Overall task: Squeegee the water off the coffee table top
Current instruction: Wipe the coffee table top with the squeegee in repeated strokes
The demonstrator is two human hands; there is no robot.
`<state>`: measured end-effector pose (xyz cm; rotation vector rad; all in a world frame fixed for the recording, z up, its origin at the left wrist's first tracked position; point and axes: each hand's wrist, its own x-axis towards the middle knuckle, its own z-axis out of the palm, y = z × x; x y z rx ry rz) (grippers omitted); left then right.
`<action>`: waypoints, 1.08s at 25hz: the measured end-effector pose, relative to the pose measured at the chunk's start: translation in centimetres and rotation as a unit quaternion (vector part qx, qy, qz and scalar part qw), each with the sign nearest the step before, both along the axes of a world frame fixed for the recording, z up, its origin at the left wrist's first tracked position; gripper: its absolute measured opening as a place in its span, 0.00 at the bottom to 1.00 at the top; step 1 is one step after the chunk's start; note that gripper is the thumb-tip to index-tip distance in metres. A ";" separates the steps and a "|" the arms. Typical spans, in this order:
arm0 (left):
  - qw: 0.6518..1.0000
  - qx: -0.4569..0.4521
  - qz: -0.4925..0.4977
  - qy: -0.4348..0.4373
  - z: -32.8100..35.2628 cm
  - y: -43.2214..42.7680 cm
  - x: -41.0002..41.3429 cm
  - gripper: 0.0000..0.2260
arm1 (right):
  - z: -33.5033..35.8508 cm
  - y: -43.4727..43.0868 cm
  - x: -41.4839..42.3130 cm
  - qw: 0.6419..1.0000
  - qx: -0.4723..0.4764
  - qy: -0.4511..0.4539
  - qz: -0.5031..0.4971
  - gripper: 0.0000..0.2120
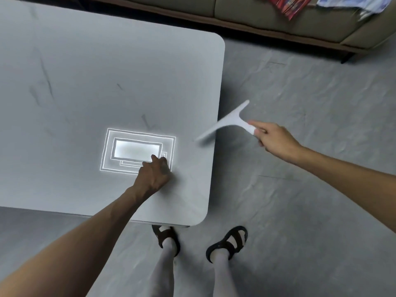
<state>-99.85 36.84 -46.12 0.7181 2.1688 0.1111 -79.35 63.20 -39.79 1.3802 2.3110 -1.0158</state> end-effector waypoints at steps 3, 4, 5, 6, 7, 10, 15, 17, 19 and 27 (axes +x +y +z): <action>0.994 0.071 0.080 0.037 0.8 -2.7 -0.6 0.17 | -1.9 -3.1 -7.0 0.992 -0.050 0.075 -0.084 0.20; 0.990 0.075 0.107 0.044 1.0 -3.6 -0.9 0.16 | -2.5 -4.6 -8.9 0.990 -0.059 0.085 -0.100 0.21; 0.989 0.071 0.121 0.056 1.2 -4.4 -1.3 0.17 | -3.0 -6.3 -10.2 0.988 -0.067 0.083 -0.109 0.21; 0.989 0.058 0.118 0.066 1.2 -5.1 -1.6 0.18 | -3.5 -8.1 -10.7 0.990 -0.070 0.073 -0.101 0.21; 0.990 0.049 0.109 0.070 1.2 -5.6 -1.8 0.18 | -3.9 -9.8 -10.4 0.994 -0.064 0.058 -0.073 0.22; 0.992 0.036 0.108 0.052 1.3 -6.4 -1.7 0.17 | -3.8 -13.2 -5.5 0.996 -0.025 0.007 0.089 0.24; 0.997 0.046 0.065 0.024 1.3 -7.1 -0.5 0.18 | -1.6 -8.5 3.9 0.967 0.079 -0.128 0.207 0.19; 0.995 0.054 0.081 0.030 1.1 -7.5 -0.4 0.15 | -0.2 -5.7 5.6 0.957 0.121 -0.171 0.201 0.16; 0.992 0.056 0.107 0.039 0.9 -8.1 -0.6 0.13 | 0.8 -4.9 4.9 0.954 0.136 -0.166 0.208 0.15; 0.963 0.007 0.258 0.082 -0.2 -12.1 -3.1 0.18 | -3.0 -21.3 -11.1 0.894 -0.049 -0.042 0.444 0.17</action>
